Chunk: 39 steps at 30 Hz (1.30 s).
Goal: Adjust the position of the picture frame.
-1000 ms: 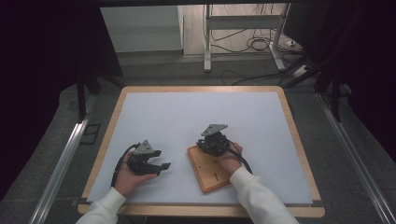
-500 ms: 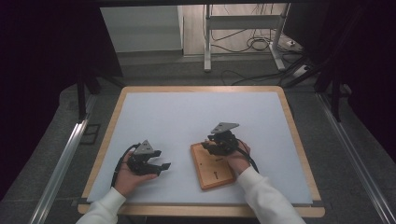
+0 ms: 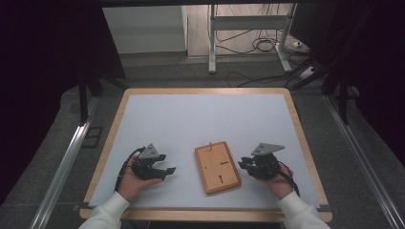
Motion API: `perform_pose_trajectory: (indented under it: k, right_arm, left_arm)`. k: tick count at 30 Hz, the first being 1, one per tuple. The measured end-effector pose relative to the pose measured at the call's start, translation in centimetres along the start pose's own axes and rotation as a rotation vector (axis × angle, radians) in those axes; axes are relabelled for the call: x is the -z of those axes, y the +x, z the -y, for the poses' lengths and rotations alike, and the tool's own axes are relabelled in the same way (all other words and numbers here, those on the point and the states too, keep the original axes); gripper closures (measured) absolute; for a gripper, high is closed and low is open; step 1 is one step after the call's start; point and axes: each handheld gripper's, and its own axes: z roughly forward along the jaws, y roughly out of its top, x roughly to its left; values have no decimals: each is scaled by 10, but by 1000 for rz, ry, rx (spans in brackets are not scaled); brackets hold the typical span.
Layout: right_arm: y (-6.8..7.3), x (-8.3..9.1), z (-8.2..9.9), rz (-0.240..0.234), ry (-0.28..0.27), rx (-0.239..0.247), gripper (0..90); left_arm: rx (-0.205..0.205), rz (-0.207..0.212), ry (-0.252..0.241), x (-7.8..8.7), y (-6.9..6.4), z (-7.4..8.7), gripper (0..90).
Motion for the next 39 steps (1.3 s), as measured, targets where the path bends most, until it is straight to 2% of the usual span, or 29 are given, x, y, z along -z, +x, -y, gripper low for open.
perform_pose_trajectory:
  k: [3, 8, 17, 26, 39]
  right_arm:
    - [0, 8, 12, -14, 27, 1, 861]
    - [6, 12, 23, -66, 73, 28, 891]
    - [10, 4, 25, -98, 107, 60, 892]
    - [15, 0, 26, -125, 127, 63, 892]
    - [19, -1, 26, -106, 129, 53, 895]
  left_arm:
    - [1, -2, -1, 0, 0, 0, 314]
    - [0, -4, -4, 1, -1, 0, 314]
    - [0, -4, 1, 0, 0, 0, 314]
    - [1, -4, -1, 0, 0, 0, 314]
    - [-3, -3, 1, 0, -1, 0, 314]
